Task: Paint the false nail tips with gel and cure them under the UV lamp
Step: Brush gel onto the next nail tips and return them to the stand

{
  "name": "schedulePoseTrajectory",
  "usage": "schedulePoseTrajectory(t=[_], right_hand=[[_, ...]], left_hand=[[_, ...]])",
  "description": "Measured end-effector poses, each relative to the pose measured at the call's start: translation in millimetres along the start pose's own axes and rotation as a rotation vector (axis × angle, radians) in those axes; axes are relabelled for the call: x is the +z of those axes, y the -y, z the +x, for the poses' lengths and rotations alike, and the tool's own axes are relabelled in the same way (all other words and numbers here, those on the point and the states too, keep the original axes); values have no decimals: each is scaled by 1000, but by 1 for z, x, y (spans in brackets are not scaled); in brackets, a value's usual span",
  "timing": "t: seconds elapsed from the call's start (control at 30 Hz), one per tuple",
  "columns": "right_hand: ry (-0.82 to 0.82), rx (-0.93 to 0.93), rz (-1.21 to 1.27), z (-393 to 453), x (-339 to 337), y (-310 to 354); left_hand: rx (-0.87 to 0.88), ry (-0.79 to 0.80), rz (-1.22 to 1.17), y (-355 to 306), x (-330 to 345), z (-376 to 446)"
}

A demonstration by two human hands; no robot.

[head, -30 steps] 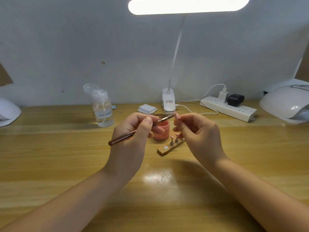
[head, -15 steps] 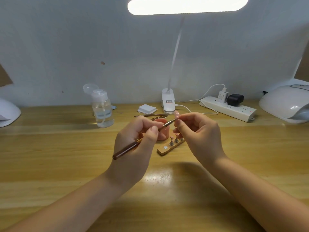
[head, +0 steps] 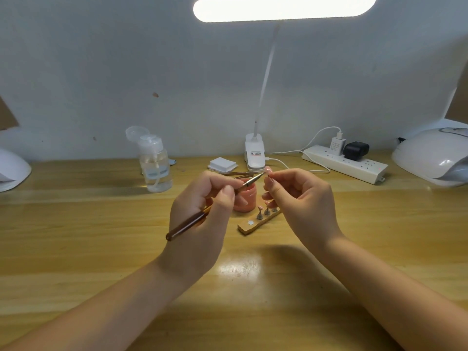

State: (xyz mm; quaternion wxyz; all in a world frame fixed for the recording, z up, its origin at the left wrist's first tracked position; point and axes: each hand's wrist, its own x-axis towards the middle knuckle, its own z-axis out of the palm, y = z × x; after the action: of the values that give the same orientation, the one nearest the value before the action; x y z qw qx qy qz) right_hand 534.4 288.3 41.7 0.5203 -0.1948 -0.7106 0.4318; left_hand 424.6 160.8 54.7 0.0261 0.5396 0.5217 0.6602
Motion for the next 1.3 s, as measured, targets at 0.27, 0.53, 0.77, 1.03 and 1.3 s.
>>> schedulePoseTrajectory(t=[0.27, 0.53, 0.77, 1.03, 1.3], right_hand=[[1, -61, -100, 0, -1, -1], [-5, -240, -286, 0, -3, -2], [-12, -263, -293, 1, -2, -1], [-2, -199, -242, 0, -4, -4], [11, -141, -178, 0, -2, -4]], left_hand=[[-23, 0, -10, 3, 0, 1], [-27, -9, 12, 2, 1, 1], [-4, -40, 17, 1, 0, 2], [-24, -35, -15, 2, 0, 1], [-102, -55, -74, 1, 1, 2]])
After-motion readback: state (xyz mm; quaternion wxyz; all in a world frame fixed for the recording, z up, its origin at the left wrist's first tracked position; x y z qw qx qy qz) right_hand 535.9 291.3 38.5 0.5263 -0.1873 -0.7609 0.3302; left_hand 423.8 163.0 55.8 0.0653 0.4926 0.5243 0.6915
